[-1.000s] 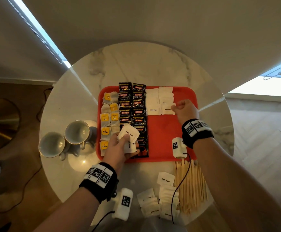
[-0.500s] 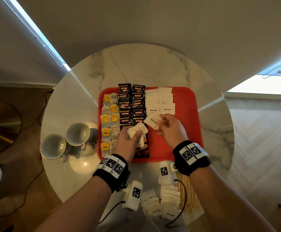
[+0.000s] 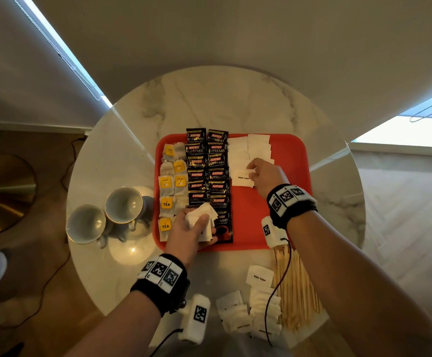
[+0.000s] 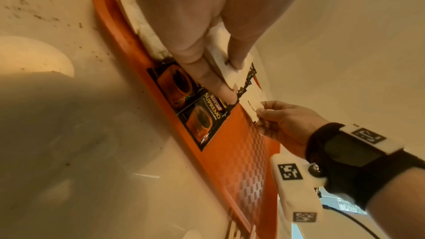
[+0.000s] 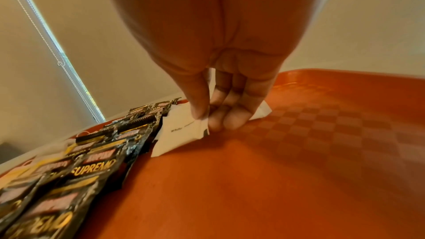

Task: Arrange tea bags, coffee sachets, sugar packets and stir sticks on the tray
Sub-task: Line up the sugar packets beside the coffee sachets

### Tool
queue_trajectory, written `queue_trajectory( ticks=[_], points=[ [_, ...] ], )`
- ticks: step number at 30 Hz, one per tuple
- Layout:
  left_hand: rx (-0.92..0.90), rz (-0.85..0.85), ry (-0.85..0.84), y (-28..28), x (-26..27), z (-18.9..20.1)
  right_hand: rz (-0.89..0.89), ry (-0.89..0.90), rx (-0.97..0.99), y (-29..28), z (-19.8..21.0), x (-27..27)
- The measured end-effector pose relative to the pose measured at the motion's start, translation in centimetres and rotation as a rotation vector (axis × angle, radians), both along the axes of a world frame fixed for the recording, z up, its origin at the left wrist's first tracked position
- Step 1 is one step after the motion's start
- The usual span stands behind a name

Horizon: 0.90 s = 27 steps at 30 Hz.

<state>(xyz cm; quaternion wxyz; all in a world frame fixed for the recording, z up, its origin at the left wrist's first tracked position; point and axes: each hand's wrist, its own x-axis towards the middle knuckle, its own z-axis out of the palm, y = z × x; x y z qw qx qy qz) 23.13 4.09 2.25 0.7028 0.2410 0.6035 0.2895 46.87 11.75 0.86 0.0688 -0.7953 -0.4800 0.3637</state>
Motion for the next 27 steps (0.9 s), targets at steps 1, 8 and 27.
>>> queue_trajectory(
  ticks=[1,8,27],
  points=[
    [-0.001,0.005,0.001,0.0,-0.1,-0.1,0.011,-0.007,0.000,0.2,0.0,-0.1],
    [0.001,0.021,-0.006,0.2,-0.1,-0.1,0.059,-0.070,0.035,0.5,0.5,-0.8],
    [0.023,-0.036,-0.032,2.0,2.9,0.9,-0.213,0.366,0.218,-7.4,2.8,-3.8]
  ],
)
